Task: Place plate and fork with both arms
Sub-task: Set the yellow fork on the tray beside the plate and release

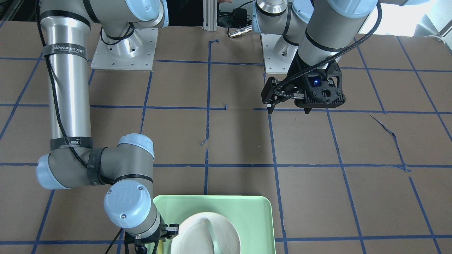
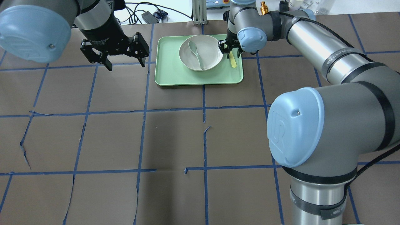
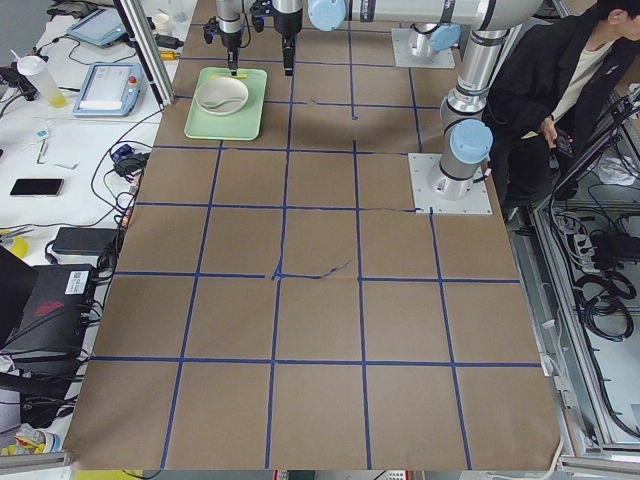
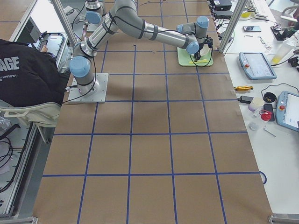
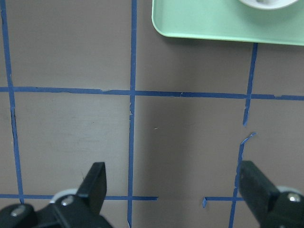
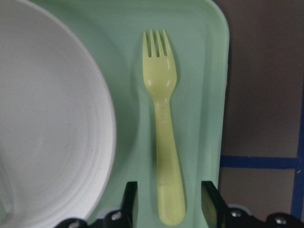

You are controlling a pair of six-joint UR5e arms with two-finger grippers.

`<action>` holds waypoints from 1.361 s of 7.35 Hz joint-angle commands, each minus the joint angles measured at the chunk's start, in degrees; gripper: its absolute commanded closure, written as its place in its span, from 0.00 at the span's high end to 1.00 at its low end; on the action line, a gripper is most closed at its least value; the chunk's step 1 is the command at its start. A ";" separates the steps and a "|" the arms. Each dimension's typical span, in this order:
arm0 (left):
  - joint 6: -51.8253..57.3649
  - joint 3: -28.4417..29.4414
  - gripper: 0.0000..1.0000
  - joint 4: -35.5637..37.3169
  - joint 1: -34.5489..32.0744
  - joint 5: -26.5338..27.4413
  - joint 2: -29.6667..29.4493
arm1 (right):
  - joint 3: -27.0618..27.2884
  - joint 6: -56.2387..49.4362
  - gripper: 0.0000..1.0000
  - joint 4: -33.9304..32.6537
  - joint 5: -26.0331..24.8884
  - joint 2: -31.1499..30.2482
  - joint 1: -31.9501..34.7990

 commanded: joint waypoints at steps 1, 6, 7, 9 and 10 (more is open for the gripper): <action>0.00 0.00 1.00 -0.03 0.03 0.16 0.25 | 7.12 -1.25 1.00 1.13 -0.83 -7.93 -0.07; -0.09 0.00 1.00 -0.12 -0.14 0.42 0.51 | 23.15 -0.81 1.00 17.77 -1.37 -38.87 -0.33; -0.09 -0.09 1.00 -0.29 -0.32 0.51 0.43 | 23.42 -0.81 1.00 20.53 -3.02 -41.70 -0.77; -0.09 -0.09 1.00 -0.12 -0.41 0.51 0.25 | 23.68 -0.64 1.00 20.83 -3.57 -43.14 -0.51; -0.09 -0.09 1.00 -0.12 -0.41 0.51 0.25 | 23.08 -0.72 1.00 20.56 -3.13 -43.14 -0.51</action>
